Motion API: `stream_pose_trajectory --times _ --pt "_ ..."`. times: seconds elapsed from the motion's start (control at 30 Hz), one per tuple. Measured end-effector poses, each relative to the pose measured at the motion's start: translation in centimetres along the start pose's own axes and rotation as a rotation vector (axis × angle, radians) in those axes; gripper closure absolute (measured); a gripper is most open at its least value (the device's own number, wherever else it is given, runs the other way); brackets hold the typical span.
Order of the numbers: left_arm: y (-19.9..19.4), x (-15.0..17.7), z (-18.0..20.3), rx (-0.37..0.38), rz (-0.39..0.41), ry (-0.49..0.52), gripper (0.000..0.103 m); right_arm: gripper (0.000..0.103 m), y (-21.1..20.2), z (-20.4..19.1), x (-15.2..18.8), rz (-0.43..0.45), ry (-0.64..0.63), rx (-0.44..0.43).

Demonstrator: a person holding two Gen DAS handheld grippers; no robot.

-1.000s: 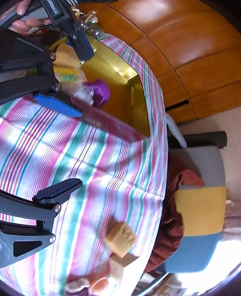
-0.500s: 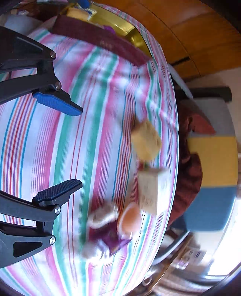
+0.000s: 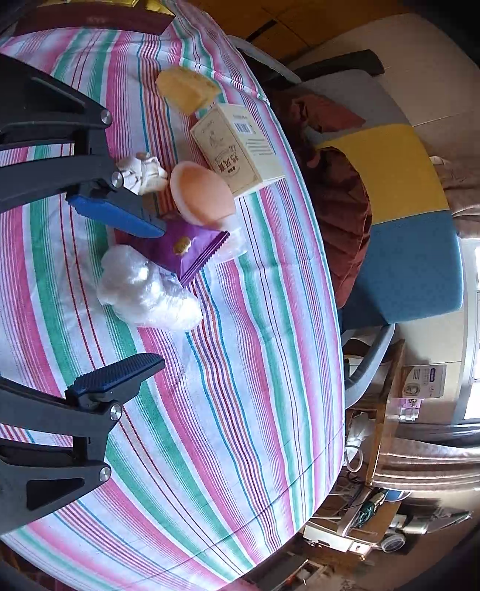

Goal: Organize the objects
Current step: 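Move both tools back to the items on the striped cloth, then grasp another plastic-wrapped white item with the right tool while the left grasps the white rope bundle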

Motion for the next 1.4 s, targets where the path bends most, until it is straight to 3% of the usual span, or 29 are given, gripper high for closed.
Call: stream_pose_trajectory --times 0.17,0.33,0.53,0.83,1.0,1.23,1.4 --pt "1.4 -0.1 1.6 0.018 -0.041 0.045 0.044 0.042 2.1 0.3 -0.2 -0.032 -0.011 -0.063" --pt "2.5 -0.4 2.4 0.019 -0.065 0.087 0.044 0.062 3.0 0.1 0.0 -0.060 -0.021 -0.081" --pt "3.7 -1.5 2.6 0.031 -0.083 0.076 0.044 0.065 2.4 -0.8 1.0 -0.134 -0.001 -0.140" --pt "7.6 -5.4 4.7 0.111 -0.117 0.014 0.044 0.065 1.4 -0.5 1.0 -0.114 -0.032 0.054" --pt "11.9 -8.1 7.5 0.155 -0.163 -0.047 0.044 0.065 2.9 0.8 1.2 -0.186 0.024 0.058" --pt "17.7 -11.5 11.9 0.171 -0.192 -0.080 0.044 0.065 2.9 1.2 1.0 -0.185 0.103 0.065" --pt "22.0 -13.0 13.0 0.176 -0.267 -0.107 0.045 0.065 2.9 1.3 0.9 -0.192 0.118 0.053"
Point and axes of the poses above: each gripper's, at about its wrist camera, not at the fingertips, and y roughly the way its jaws point, z to its right, x to its underside, the point moved 3 cm from there along y, roughly the way its jaws point, and after that the axes turned 8 degrees about -z, right-handed, at the moved point
